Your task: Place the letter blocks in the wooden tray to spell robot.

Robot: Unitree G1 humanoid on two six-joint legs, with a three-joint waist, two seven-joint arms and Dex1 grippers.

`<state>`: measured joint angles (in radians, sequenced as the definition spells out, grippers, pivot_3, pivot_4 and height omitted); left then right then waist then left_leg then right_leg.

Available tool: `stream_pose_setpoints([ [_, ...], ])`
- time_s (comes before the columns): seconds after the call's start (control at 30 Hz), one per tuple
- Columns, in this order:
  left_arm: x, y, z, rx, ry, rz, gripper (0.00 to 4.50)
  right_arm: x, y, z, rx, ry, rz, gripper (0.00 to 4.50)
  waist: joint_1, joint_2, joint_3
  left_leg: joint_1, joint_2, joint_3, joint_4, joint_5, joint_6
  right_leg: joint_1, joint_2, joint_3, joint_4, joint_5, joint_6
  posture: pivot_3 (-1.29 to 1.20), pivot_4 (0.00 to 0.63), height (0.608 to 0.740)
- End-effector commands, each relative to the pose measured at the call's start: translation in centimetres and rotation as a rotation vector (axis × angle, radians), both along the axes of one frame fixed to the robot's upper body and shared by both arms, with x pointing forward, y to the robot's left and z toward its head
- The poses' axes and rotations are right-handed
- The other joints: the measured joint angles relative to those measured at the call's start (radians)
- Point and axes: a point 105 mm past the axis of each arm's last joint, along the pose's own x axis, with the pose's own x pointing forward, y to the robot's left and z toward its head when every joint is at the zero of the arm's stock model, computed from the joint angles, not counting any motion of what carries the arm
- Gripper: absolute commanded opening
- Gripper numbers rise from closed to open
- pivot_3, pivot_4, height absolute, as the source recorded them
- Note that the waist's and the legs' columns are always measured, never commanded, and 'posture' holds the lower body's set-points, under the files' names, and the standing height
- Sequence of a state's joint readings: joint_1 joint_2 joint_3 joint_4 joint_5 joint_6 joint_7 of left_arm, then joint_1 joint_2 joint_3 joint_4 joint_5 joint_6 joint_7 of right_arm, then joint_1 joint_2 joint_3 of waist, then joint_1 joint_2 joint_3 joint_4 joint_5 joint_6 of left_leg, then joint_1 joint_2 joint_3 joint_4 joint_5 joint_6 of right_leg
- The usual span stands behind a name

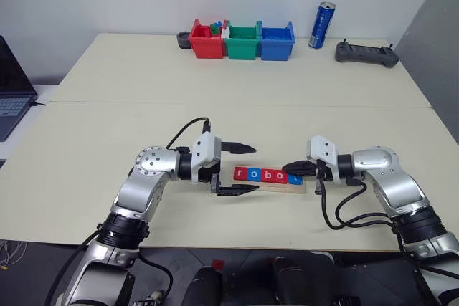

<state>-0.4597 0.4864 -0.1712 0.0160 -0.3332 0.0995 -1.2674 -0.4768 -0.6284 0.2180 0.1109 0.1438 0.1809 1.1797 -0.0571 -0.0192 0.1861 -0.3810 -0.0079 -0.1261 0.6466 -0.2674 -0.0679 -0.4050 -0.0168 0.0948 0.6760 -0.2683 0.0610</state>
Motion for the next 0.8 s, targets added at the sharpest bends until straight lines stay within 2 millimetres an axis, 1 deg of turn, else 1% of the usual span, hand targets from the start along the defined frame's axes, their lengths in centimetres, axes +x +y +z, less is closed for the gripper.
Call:
stream_pose_setpoints([
  [0.03, 0.0, -0.2, 0.8, -0.016, -0.035, -0.007, 4.50, -0.3, 0.2, 0.5, -0.010, -0.040, 0.030, 0.03, 0.000, 0.000, 0.000, 0.000, 0.000, 0.000, 0.000, 0.000, 0.000, 0.000, 0.000, 0.000, 0.000, 0.000, 0.000, 0.00, 0.150, 0.740],
  [0.13, 0.0, -0.2, 0.8, -0.016, -0.035, -0.006, 4.50, -0.5, 0.1, 0.2, -0.024, -0.035, 0.040, 0.03, 0.000, 0.000, 0.000, 0.000, 0.000, 0.000, 0.000, 0.000, 0.000, 0.000, 0.000, 0.000, 0.000, 0.000, 0.000, 0.00, 0.150, 0.740],
  [0.23, 0.0, -0.1, 0.8, -0.015, -0.034, -0.006, 4.50, -0.8, -0.4, -0.2, -0.060, -0.032, 0.051, 0.03, 0.000, 0.000, 0.000, 0.000, 0.000, 0.000, 0.000, 0.000, 0.000, 0.000, 0.000, 0.000, 0.000, 0.000, 0.000, 0.00, 0.150, 0.740],
  [0.47, 0.0, -0.1, 0.8, -0.015, -0.035, -0.006, 4.50, -0.4, -0.9, -0.3, -0.086, -0.048, 0.037, 0.03, 0.000, 0.000, 0.000, 0.000, 0.000, 0.000, 0.000, 0.000, 0.000, 0.000, 0.000, 0.000, 0.000, 0.000, 0.000, 0.00, 0.150, 0.740],
  [0.63, 0.0, -0.2, 0.8, -0.016, -0.037, -0.007, 4.50, -0.2, -0.7, 0.6, -0.041, -0.047, 0.019, 0.03, 0.000, 0.000, 0.000, 0.000, 0.000, 0.000, 0.000, 0.000, 0.000, 0.000, 0.000, 0.000, 0.000, 0.000, 0.000, 0.00, 0.150, 0.740],
  [0.73, -0.1, -0.2, 0.7, -0.014, -0.036, -0.008, 4.50, -0.2, -1.6, 1.8, -0.021, -0.039, 0.002, 0.03, 0.000, 0.000, 0.000, 0.000, 0.000, 0.000, 0.000, 0.000, 0.000, 0.000, 0.000, 0.000, 0.000, 0.000, 0.000, 0.00, 0.150, 0.740],
  [0.8, -0.1, -0.1, 0.6, -0.011, -0.036, -0.009, 4.50, -0.3, -2.3, 2.0, -0.039, -0.036, -0.005, 0.03, 0.001, 0.000, 0.000, 0.000, 0.000, 0.000, 0.000, 0.000, 0.000, 0.000, 0.000, 0.000, 0.000, 0.000, 0.000, 0.00, 0.150, 0.740],
])
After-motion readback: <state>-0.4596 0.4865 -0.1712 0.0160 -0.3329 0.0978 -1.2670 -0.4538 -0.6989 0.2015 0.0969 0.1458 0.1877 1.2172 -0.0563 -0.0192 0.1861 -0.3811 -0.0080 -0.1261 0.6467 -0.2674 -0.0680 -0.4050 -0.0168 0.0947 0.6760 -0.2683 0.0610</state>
